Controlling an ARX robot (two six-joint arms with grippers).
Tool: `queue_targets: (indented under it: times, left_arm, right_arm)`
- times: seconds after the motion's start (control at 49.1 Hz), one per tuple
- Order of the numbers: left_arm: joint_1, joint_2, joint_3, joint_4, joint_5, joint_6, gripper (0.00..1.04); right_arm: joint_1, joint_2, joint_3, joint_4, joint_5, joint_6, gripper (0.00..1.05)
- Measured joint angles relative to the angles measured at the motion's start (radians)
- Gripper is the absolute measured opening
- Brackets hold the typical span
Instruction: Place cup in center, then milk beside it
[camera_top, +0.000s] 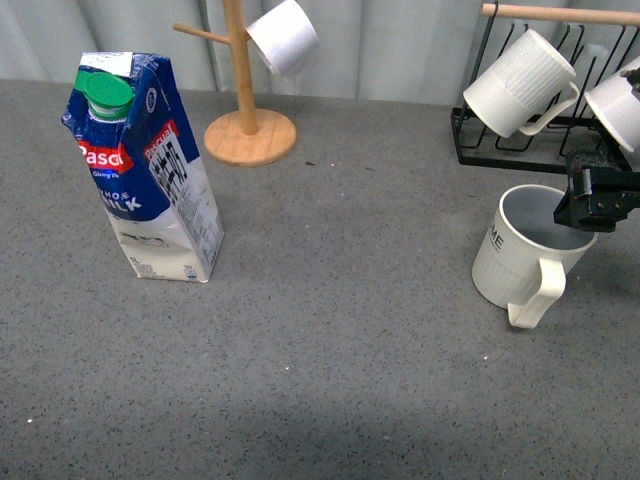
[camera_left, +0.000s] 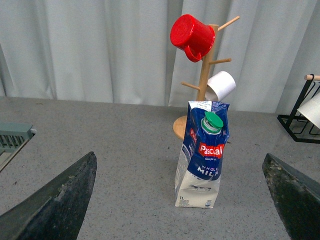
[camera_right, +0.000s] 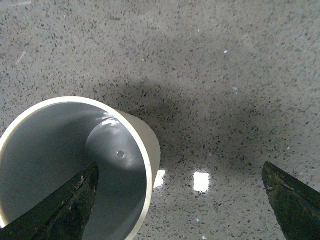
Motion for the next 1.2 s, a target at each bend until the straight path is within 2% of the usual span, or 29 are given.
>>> queue_targets:
  times: [0.143,0.306,0.428,0.612,0.693,0.938,1.203]
  left_arm:
    - [0.0,0.0,0.0,0.0,0.0,0.0,0.98]
    - [0.0,0.0,0.0,0.0,0.0,0.0,0.98]
    - [0.0,0.0,0.0,0.0,0.0,0.0,0.98]
    - [0.0,0.0,0.0,0.0,0.0,0.0,0.98]
    - [0.0,0.0,0.0,0.0,0.0,0.0,0.98]
    - [0.0,0.0,0.0,0.0,0.0,0.0,0.98]
    - [0.0,0.0,0.0,0.0,0.0,0.0,0.98]
  right_arm:
    - [0.008,0.034,0.034,-0.022,0.0,0.022,0.94]
    - [0.011,0.066,0.075,-0.07,0.008,0.051,0.63]
    - [0.011,0.077,0.083,-0.077,0.003,0.066,0.48]
    - [0.014,0.079,0.095,-0.093,-0.002,0.084,0.13]
    - [0.017,0.079,0.102,-0.106,0.004,0.087,0.02]
    - [0.04,0.07,0.122,-0.157,-0.045,0.108,0.01]
    - [0.189,0.095,0.248,-0.22,-0.062,0.153,0.01]
